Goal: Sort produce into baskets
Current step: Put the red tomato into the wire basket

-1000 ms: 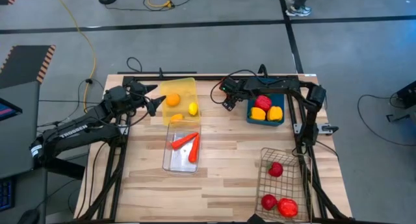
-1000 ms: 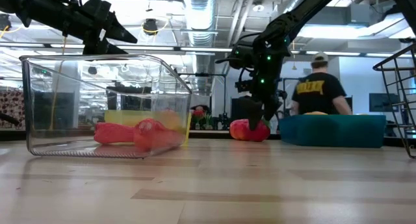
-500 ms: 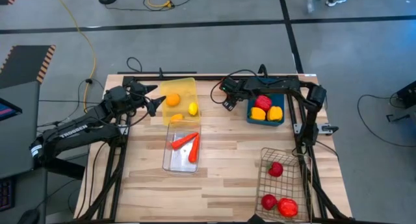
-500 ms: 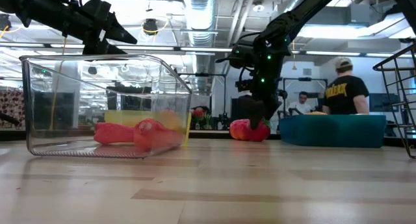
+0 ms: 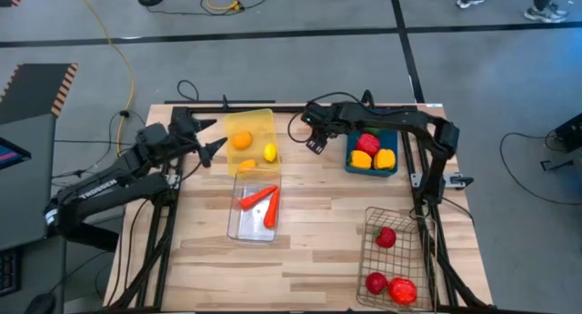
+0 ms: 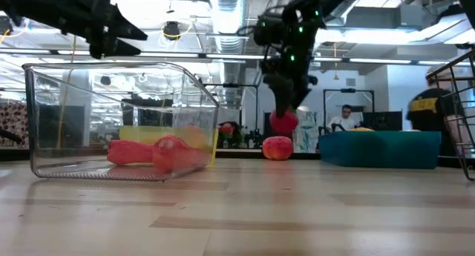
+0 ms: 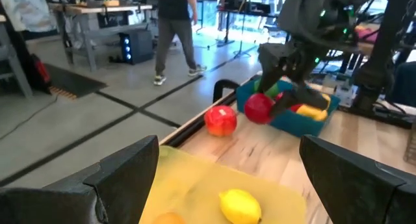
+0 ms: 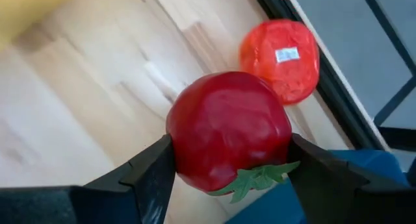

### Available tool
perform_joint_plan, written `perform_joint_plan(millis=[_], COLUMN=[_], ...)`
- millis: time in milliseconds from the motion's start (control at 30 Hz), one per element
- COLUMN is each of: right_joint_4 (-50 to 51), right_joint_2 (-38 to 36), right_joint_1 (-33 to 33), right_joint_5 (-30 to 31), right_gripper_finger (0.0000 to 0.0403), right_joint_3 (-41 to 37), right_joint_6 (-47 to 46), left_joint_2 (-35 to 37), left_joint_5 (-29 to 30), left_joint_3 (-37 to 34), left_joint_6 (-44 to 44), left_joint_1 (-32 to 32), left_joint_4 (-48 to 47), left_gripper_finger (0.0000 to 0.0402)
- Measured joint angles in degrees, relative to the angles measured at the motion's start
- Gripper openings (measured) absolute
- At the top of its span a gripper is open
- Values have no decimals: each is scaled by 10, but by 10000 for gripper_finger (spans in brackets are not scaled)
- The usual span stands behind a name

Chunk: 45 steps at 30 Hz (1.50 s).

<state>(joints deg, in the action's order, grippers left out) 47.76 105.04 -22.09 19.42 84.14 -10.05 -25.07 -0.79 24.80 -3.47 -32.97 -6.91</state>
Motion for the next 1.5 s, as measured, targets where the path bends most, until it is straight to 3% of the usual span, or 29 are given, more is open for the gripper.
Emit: perform_joint_plan(millis=[233, 367, 567, 733, 833, 1000, 1233, 1500], right_joint_4=[109, 166, 224, 299, 347, 419, 422, 423], right_joint_2=[-10, -16, -30, -60, -80, -100, -103, -103], right_joint_1=[35, 64, 120, 176, 212, 277, 377, 475], right_joint_5=[-2, -54, -116, -123, -123, -123, -132, -206], right_gripper_finger=[291, 291, 291, 291, 291, 291, 291, 291], right_joint_3=[91, 143, 189, 193, 193, 193, 147, 68], right_joint_6=[-17, -47, -86, -145, -190, -274, -366, -479], left_joint_2=[77, 104, 140, 155, 155, 153, 154, 154], left_joint_5=[-1, -38, -103, -123, -109, -47, 74, 87], left_joint_3=[0, -11, -123, -206, -238, -242, -242, -242], left_joint_6=[13, 23, -31, -62, -62, -30, 33, 30], left_joint_1=[0, 0, 1, 21, 41, 84, 131, 154], left_joint_4=[-86, -79, 59, 213, 266, 253, 253, 205], left_gripper_finger=[359, 359, 359, 359, 359, 359, 359, 359])
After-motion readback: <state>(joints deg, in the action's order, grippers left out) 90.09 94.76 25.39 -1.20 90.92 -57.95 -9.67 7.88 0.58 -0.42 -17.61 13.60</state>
